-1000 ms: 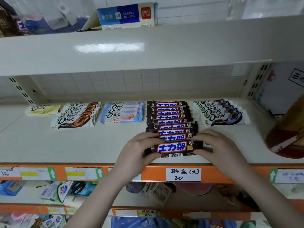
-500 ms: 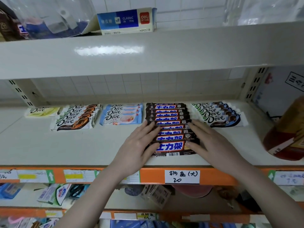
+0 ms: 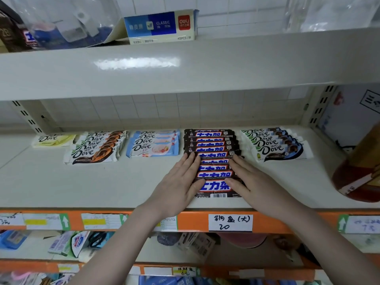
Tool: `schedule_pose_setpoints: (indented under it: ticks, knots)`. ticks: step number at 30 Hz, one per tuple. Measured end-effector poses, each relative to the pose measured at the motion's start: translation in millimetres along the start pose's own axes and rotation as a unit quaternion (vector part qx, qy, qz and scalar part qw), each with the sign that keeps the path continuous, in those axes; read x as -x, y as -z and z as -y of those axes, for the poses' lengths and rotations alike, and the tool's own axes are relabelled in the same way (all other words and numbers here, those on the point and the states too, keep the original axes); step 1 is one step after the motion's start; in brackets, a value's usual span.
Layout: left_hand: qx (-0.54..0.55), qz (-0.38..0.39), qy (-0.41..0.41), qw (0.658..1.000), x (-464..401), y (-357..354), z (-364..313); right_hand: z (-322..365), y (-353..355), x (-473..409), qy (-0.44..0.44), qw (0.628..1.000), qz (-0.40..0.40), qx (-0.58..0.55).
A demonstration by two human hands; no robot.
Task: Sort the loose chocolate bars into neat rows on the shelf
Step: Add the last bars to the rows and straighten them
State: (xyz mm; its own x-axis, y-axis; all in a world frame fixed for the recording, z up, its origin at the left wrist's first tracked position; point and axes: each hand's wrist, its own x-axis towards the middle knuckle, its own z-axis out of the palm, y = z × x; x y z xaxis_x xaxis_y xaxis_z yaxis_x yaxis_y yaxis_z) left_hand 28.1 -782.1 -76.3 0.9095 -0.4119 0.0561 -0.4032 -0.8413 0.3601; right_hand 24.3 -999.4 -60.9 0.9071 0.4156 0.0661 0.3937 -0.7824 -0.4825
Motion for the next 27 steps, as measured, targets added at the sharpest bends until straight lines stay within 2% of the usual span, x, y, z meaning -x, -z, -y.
schedule_pose_setpoints:
  ticks: [6, 15, 22, 27]
  knots:
    - [-0.002, -0.007, 0.008, 1.000, 0, -1, 0, -4, 1, 1, -0.016, 1.000, 0.007, 0.013]
    - [-0.008, -0.043, 0.021, 0.999, 3, 1, -4, -8, 4, -9, 0.010, 0.993, -0.003, 0.121]
    - [0.049, -0.031, 0.029, 0.998, 1, 3, -3, -17, 12, -18, 0.014, 0.992, 0.008, 0.122]
    - [0.037, -0.028, 0.043, 0.998, -20, 12, -1, -22, 24, -42, 0.000, 0.991, 0.026, 0.134]
